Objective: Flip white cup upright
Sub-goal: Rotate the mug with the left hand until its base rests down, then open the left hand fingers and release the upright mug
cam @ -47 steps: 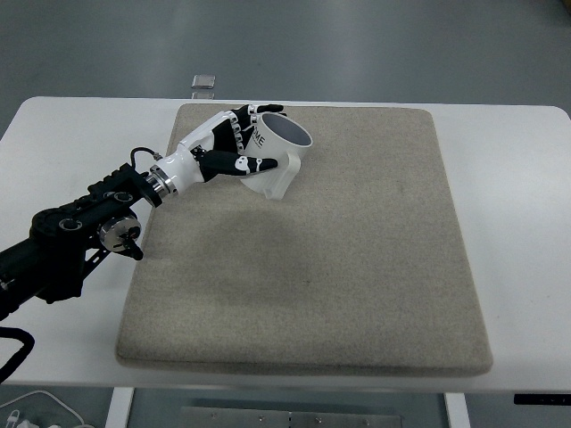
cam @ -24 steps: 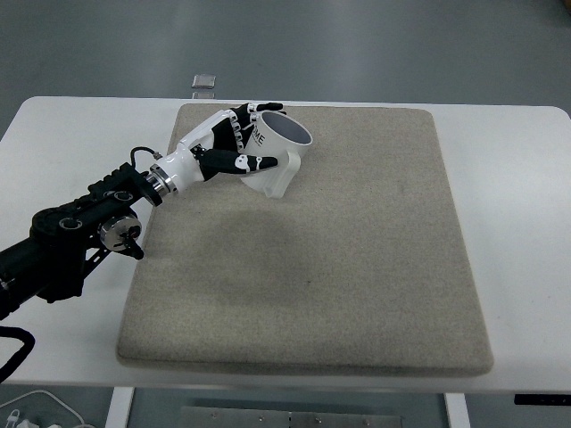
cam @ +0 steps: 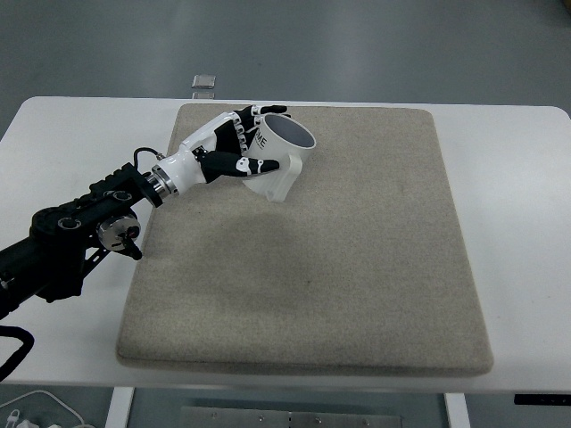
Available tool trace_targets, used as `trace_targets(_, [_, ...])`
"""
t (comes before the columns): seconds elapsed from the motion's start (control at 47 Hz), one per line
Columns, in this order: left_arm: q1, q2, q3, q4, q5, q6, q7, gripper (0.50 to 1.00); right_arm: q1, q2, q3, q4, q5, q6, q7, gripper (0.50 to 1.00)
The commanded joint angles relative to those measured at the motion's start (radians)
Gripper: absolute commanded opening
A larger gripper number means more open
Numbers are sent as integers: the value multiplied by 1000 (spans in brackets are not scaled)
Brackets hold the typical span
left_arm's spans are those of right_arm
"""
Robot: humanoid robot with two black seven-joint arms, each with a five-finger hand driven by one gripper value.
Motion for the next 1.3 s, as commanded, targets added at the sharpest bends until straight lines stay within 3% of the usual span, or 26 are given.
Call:
trace_targets(0.0, [-2,0,15,1,0,-1,0,947,0,0,0,0,0,0,0,930])
trace_targets(0.809, [-7,3,56,4,0,-4,0,943,0,0,0,0,0,0,0,930])
trace_targets(1.277, [-45,55,42,-8,-124,-94,0,926,-1,0,0,0,0,0,0,930])
